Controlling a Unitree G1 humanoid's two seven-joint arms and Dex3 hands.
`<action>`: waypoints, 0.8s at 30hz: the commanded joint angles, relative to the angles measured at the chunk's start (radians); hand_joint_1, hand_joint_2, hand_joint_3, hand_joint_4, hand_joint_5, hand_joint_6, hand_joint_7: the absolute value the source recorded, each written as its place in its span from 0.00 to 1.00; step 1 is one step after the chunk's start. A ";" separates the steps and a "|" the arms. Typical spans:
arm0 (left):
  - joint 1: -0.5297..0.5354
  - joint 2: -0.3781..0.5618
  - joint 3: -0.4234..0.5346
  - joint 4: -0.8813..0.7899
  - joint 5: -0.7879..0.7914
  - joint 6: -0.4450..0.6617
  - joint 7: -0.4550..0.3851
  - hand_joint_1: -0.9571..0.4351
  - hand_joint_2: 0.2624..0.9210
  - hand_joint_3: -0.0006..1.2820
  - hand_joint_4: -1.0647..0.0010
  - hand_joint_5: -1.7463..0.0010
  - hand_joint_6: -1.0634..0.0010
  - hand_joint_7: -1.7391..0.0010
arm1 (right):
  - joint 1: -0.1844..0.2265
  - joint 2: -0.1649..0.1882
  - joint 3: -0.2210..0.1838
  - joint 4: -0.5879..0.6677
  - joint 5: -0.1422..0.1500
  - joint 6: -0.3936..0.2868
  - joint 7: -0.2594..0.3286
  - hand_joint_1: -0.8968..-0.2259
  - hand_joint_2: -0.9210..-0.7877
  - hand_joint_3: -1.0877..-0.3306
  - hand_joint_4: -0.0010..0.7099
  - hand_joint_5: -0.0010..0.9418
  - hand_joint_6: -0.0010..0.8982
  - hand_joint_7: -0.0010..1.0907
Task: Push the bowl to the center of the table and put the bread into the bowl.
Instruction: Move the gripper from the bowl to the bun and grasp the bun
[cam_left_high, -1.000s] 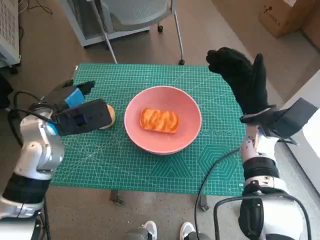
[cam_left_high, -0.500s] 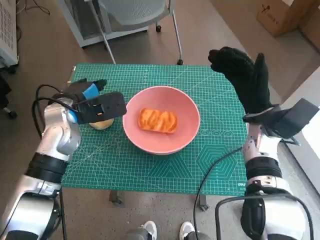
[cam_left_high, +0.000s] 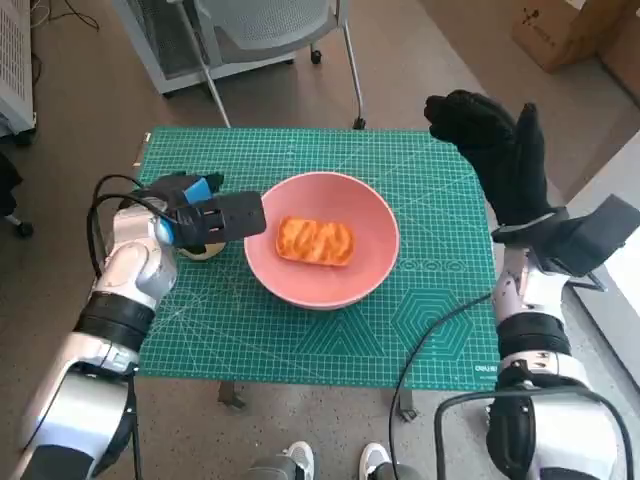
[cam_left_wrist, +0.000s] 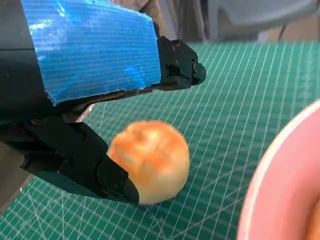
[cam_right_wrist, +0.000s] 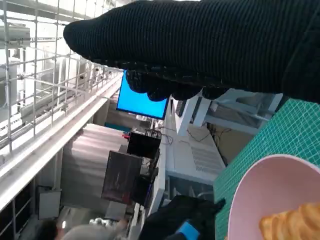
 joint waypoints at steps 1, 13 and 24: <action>-0.043 -0.024 -0.013 0.084 -0.011 -0.015 0.012 0.63 0.67 0.00 1.00 1.00 0.83 1.00 | 0.022 -0.002 -0.003 0.004 -0.004 0.011 -0.005 0.32 0.00 0.42 0.30 0.00 0.40 0.00; -0.076 -0.049 -0.039 0.214 -0.018 0.007 -0.008 0.63 0.69 0.00 0.89 0.99 0.78 0.99 | 0.024 0.002 -0.013 0.001 0.010 0.017 0.006 0.29 0.00 0.45 0.30 0.00 0.40 0.01; -0.095 -0.075 -0.055 0.303 -0.020 -0.009 0.037 0.65 0.75 0.01 0.49 0.94 0.65 0.98 | 0.027 0.003 -0.018 0.000 0.010 0.021 0.009 0.27 0.00 0.46 0.30 0.00 0.40 0.01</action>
